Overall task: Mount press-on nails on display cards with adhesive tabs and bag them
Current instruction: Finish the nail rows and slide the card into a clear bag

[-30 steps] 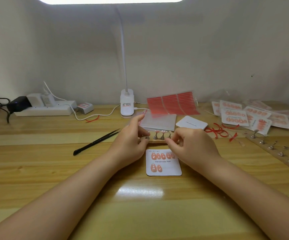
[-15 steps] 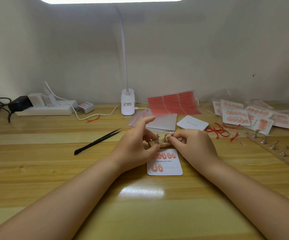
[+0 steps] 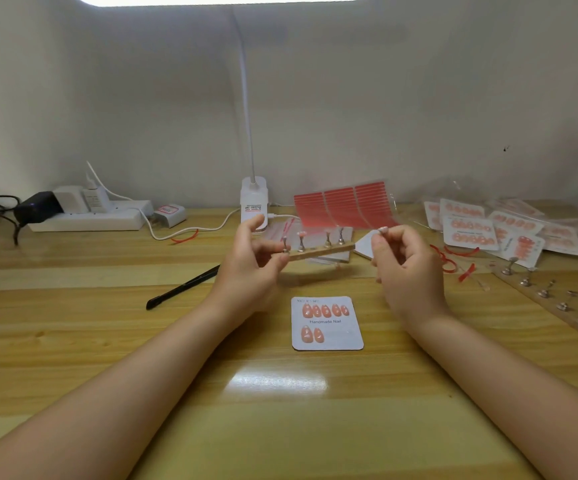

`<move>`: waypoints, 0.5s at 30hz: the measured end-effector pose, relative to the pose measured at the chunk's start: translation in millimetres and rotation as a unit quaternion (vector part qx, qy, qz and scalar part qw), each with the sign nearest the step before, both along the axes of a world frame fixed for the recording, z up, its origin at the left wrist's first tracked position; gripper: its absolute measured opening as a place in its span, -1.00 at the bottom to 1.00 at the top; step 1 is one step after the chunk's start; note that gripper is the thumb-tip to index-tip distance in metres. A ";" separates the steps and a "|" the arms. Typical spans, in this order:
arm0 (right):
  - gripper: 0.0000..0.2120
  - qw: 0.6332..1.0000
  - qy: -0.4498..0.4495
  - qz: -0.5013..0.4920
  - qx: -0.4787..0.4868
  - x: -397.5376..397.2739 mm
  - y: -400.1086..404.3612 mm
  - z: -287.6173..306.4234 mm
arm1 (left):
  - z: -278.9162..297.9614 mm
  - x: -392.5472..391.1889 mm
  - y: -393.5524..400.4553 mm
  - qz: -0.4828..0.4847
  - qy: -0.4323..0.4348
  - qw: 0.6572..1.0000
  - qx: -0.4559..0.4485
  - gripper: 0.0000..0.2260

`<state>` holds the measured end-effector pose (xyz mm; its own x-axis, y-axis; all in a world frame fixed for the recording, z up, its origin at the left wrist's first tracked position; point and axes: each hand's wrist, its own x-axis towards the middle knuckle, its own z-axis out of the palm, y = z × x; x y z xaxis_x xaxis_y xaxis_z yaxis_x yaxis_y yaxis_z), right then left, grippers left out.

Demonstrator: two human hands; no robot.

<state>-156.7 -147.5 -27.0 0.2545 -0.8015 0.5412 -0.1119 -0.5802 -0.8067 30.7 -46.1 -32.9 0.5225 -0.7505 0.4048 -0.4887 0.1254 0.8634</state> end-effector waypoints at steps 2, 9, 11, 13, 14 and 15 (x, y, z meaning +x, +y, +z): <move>-0.86 1.000 -0.008 -0.007 0.019 -0.8 -1.8 0.0 | -0.3 2.6 -0.5 0.003 0.023 1.000 -0.003 -0.42; -0.91 0.998 -0.021 0.052 0.014 3.3 5.7 -1.5 | -1.5 -4.2 0.4 -0.037 -0.039 0.998 0.042 -0.40; -0.91 0.997 -0.007 0.077 -0.003 3.5 8.4 -2.1 | 0.0 -6.3 1.3 -0.050 -0.059 0.995 0.061 -0.37; -0.92 0.995 0.013 0.097 -0.019 3.4 10.0 -2.7 | 1.0 -8.3 1.8 -0.060 -0.073 0.992 0.081 -0.32; -0.93 0.994 0.024 0.106 -0.024 3.4 10.6 -3.0 | 1.2 -9.0 1.9 -0.059 -0.084 0.991 0.091 -0.29; -0.94 0.993 0.035 0.114 -0.026 3.5 10.8 -3.3 | 1.2 -9.8 1.8 -0.056 -0.102 0.988 0.099 -0.27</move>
<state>-153.1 -136.7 -30.2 0.4639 -0.6908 0.5547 -0.0270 -0.6369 -0.7705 20.8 -44.3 -31.6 0.3548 -0.8737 0.3328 -0.6470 0.0275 0.7620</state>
